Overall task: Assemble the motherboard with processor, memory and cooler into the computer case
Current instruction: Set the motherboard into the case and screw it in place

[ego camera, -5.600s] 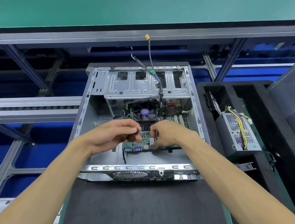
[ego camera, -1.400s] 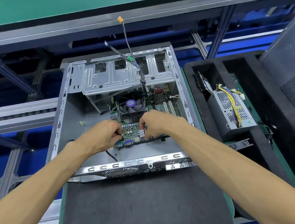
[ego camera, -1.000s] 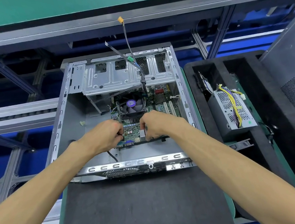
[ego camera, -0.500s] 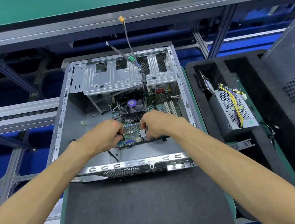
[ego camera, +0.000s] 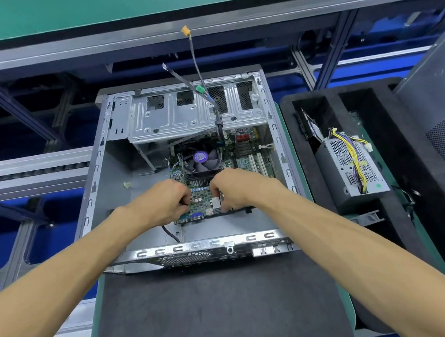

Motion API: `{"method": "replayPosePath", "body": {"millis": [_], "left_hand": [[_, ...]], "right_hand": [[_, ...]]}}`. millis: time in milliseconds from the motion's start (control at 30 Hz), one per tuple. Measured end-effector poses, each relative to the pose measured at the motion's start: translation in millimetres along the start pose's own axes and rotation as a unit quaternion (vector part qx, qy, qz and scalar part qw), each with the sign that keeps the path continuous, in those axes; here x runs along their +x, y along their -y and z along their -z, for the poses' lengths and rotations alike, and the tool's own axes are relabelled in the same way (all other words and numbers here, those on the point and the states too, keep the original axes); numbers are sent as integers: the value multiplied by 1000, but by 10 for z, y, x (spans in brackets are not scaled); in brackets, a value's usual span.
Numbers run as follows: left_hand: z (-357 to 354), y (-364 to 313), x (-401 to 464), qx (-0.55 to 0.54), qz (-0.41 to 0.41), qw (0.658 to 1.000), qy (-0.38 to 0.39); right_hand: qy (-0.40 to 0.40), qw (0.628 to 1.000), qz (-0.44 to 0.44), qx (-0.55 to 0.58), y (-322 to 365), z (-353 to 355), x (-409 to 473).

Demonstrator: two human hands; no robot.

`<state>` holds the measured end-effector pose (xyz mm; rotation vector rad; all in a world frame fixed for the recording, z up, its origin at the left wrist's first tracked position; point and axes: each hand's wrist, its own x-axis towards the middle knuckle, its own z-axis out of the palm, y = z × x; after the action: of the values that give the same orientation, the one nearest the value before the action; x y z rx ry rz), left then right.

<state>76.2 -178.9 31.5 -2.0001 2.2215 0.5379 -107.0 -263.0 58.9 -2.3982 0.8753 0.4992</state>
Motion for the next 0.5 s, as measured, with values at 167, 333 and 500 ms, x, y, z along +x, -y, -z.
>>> {"method": "replayPosePath", "body": {"millis": [167,333,500], "left_hand": [[-4,7,31,1,1,1000,30],[-7,-22,41,36,-7,998,52],[-34,-31,53,59,-12,997,44]], "right_hand": [[0,999,7,-33,25,-28,14],[7,999,4,-42,44,-25,4],[11,999,8,-53,36,-9,-11]]}}
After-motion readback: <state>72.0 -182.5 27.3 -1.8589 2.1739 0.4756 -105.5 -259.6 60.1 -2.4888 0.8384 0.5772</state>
